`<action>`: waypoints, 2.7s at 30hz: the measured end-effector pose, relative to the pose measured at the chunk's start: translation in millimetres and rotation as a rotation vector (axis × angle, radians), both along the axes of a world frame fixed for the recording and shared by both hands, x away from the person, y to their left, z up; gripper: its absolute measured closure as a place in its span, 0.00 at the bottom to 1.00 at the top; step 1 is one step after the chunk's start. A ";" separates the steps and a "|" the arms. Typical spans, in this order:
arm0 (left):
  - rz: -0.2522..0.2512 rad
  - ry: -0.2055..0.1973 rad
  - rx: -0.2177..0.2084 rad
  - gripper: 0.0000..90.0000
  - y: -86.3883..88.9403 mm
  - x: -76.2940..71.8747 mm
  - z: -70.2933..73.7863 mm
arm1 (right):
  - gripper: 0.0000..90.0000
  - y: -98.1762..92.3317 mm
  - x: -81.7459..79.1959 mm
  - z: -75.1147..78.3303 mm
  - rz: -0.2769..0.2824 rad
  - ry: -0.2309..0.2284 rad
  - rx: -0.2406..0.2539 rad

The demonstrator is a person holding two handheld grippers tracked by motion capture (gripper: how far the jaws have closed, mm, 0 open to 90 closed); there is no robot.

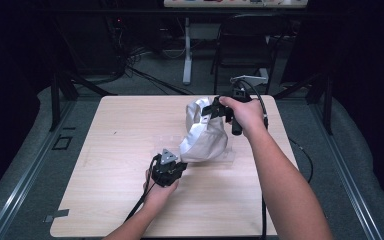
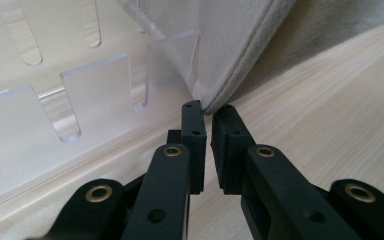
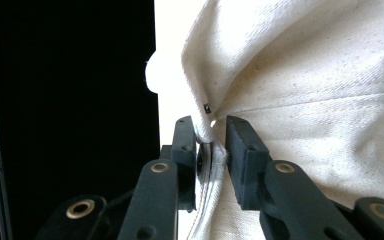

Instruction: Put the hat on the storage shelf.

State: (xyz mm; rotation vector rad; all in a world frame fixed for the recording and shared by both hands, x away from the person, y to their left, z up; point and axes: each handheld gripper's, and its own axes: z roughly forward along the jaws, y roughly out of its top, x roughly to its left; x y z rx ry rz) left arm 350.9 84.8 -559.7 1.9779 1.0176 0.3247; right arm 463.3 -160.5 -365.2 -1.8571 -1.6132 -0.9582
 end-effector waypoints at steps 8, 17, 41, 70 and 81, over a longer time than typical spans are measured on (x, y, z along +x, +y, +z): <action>-0.015 -0.014 -0.012 0.81 6.2 -6.1 8.4 | 0.81 -2.9 -2.0 2.9 0.002 -0.006 0.000; 0.011 -0.027 -0.003 0.62 27.9 -12.6 16.3 | 0.73 -6.6 -5.5 8.0 0.011 -0.020 -0.009; 0.182 -0.005 0.014 0.57 147.3 -35.8 9.4 | 0.67 -51.9 -38.5 9.8 0.029 -0.059 -0.078; 0.211 0.014 0.033 0.56 153.9 -26.7 -2.8 | 0.57 -89.9 -108.9 -75.9 0.078 -0.122 -0.260; 0.202 0.021 0.040 0.56 151.6 -26.5 -3.9 | 0.58 -81.5 -131.8 -131.7 0.101 -0.198 -0.355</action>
